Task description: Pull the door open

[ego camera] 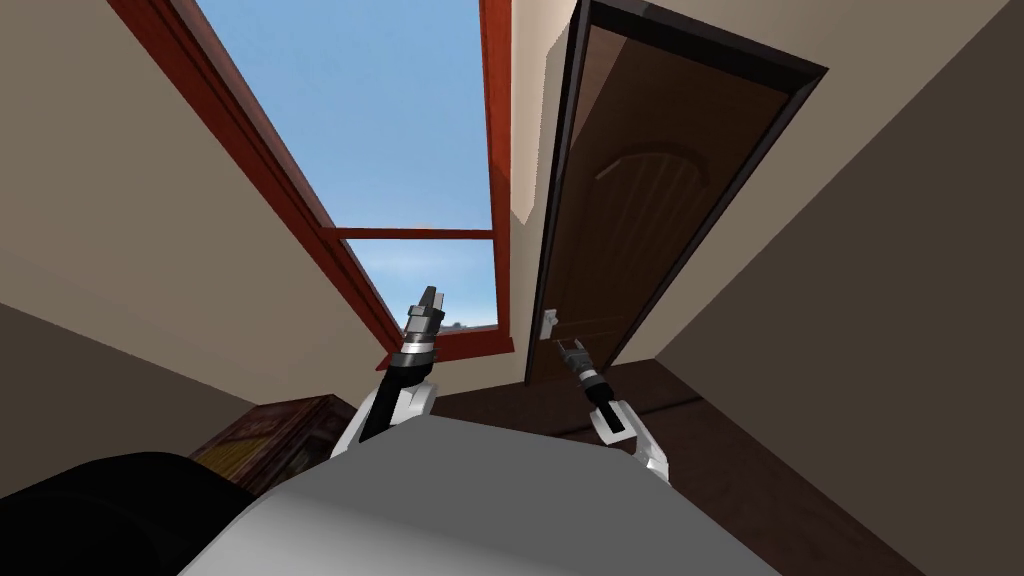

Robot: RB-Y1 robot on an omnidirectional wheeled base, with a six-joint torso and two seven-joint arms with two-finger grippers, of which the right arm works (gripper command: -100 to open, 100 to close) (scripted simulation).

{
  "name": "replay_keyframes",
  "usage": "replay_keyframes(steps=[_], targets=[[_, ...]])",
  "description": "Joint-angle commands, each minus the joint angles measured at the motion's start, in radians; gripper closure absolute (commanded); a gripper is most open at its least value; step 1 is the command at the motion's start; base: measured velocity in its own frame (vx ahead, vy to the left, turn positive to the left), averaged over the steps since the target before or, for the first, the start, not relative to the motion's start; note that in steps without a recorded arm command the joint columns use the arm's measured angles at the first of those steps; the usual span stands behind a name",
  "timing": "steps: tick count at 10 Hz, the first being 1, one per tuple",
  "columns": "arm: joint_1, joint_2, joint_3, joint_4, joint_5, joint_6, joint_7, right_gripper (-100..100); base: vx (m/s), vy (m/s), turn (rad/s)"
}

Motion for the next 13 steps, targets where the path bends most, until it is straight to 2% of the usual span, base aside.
replay_keyframes(steps=[1, 2, 3, 6, 13], targets=[[-0.009, -0.012, 0.002, 0.032, 0.027, 0.008, 0.027, -100, 0.164, 0.008, -0.009], [-0.005, -0.007, 0.003, 0.016, 0.017, 0.007, 0.016, -100, 0.073, 0.002, 0.001], [-0.009, -0.017, -0.030, 0.042, 0.014, -0.001, 0.016, -100, 0.038, 0.018, 0.177], [-0.014, -0.031, -0.085, 0.082, 0.007, -0.018, 0.013, -100, 0.034, 0.019, 0.170], [-0.032, -0.071, -0.244, 0.200, -0.014, -0.070, 0.001, -100, 0.047, 0.028, 0.190]])
